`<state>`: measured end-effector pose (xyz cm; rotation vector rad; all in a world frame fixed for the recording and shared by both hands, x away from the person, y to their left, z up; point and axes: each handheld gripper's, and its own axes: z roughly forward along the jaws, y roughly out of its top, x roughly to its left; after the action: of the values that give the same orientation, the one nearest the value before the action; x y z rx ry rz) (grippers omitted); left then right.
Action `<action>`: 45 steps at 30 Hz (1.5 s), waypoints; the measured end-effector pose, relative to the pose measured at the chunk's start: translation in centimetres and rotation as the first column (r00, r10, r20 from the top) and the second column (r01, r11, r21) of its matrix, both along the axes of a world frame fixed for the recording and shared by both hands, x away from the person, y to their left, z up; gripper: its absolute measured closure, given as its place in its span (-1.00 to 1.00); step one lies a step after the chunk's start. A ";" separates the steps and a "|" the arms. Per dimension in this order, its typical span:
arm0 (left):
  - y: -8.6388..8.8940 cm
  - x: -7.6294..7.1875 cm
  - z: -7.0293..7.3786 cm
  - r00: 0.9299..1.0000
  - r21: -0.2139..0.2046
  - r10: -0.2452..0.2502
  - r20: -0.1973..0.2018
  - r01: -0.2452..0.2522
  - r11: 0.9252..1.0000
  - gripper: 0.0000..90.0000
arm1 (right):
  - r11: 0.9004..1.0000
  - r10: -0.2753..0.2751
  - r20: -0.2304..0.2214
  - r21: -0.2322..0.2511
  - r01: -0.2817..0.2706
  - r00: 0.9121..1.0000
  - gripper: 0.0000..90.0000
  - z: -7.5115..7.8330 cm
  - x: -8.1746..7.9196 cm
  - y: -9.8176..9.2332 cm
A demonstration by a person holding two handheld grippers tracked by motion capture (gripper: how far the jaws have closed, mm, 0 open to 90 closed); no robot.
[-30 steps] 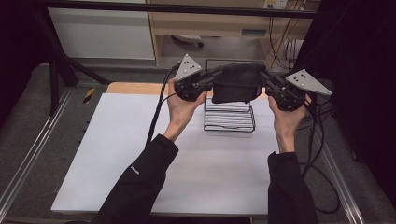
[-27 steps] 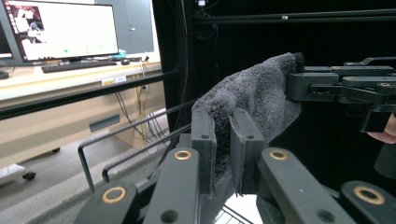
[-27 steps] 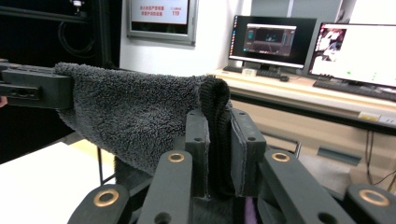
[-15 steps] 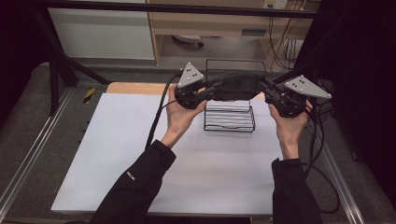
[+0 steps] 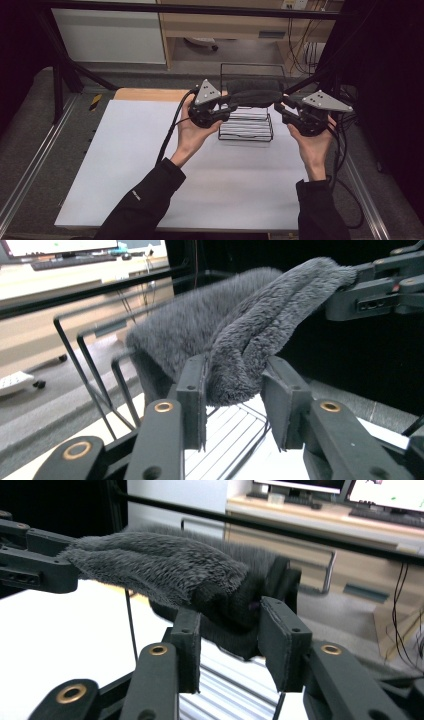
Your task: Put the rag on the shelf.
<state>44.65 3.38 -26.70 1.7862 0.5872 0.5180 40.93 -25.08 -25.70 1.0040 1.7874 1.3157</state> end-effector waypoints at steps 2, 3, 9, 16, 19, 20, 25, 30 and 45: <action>-0.1 0.1 -0.5 1.000 0.010 0.004 -0.010 -0.004 1.000 0.34 | 1.000 -0.001 -0.019 -0.003 0.001 1.000 0.34 -0.5 0.0 -0.1; -0.1 0.1 -0.7 1.000 0.014 0.005 -0.016 -0.005 1.000 0.33 | 1.000 -0.003 -0.027 -0.004 0.003 1.000 0.33 -0.7 0.0 -0.2; -0.4 0.8 -1.9 0.999 0.028 0.020 -0.046 -0.019 0.999 0.29 | 1.000 -0.005 -0.073 0.006 0.006 0.997 0.25 -2.3 0.5 -0.4; -0.8 1.8 -3.1 0.995 0.050 0.045 -0.084 -0.040 0.998 0.26 | 1.000 -0.023 -0.112 -0.001 0.023 0.993 0.09 -4.0 1.6 -0.7; -0.9 2.2 -3.7 0.991 0.060 0.051 -0.120 -0.044 0.997 0.14 | 0.999 -0.036 -0.132 0.001 0.037 0.991 -0.03 -4.9 2.0 -1.0; -0.9 2.2 -3.9 0.990 0.068 0.052 -0.128 -0.043 0.997 0.13 | 0.999 -0.039 -0.139 0.003 0.040 0.989 -0.07 -5.2 2.1 -1.0; -0.4 2.1 -4.6 0.986 0.070 0.048 -0.159 -0.037 0.997 -0.04 | 0.999 -0.022 -0.155 0.024 0.026 0.988 -0.28 -6.0 1.9 -1.3; 0.7 1.5 -4.5 0.981 0.068 0.040 -0.189 -0.027 0.997 -0.20 | 0.999 0.004 -0.157 0.041 0.002 0.988 -0.52 -5.8 1.0 -1.3; 5.8 -1.6 -5.7 0.977 0.094 0.060 -0.207 -0.041 0.995 -0.59 | 0.994 0.095 -0.164 0.078 -0.083 0.982 -0.90 -5.3 -1.7 0.5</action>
<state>43.09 9.22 -32.40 1.9292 0.7669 0.3981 39.25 -24.60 -30.97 1.1135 1.9425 1.3932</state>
